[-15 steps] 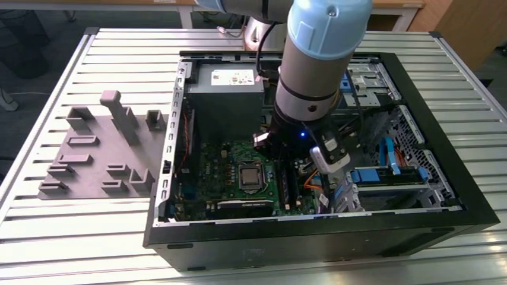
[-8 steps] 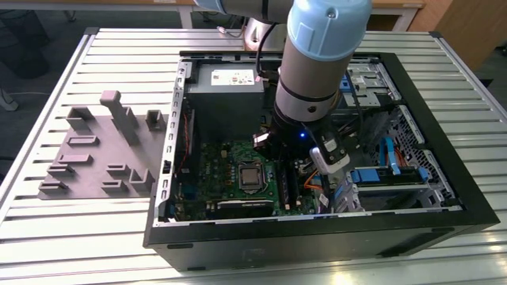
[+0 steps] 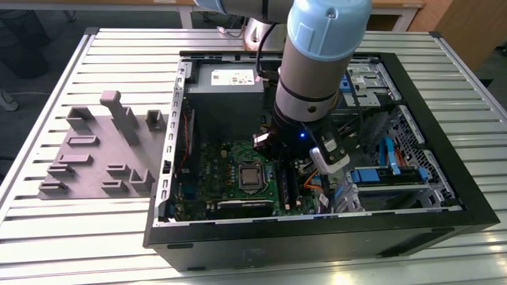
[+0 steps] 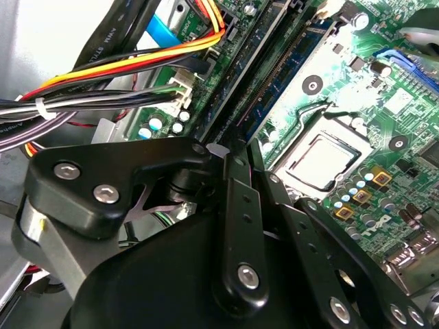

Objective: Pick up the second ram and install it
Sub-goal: 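Press down the second ram until it locks into place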

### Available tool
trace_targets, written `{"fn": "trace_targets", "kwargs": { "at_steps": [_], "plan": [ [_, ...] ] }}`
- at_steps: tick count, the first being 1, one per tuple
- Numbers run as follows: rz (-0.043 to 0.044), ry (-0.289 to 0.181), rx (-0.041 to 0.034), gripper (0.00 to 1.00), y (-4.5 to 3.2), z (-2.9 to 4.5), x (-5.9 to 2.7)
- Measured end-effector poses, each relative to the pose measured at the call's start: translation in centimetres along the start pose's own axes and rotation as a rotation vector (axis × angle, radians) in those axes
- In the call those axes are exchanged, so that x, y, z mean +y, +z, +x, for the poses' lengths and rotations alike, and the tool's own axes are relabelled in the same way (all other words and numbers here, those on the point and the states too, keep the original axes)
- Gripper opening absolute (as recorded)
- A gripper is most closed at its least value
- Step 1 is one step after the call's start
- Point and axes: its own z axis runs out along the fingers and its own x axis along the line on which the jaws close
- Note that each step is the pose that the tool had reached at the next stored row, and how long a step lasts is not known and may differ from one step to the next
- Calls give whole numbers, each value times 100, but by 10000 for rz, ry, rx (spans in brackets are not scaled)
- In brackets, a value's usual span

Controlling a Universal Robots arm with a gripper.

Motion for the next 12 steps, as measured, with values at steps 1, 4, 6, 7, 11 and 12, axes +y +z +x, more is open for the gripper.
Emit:
{"fn": "trace_targets", "kwargs": {
  "at_steps": [1,4,6,7,11,12],
  "plan": [
    [0,0,0,15,0,0,0],
    [0,1,0,27,1,0,0],
    [1,1,1,27,1,0,0],
    [0,1,0,27,0,0,0],
    [0,1,1,27,-74,1,2],
    [-1,2,3,27,-104,2,3]
  ]
}}
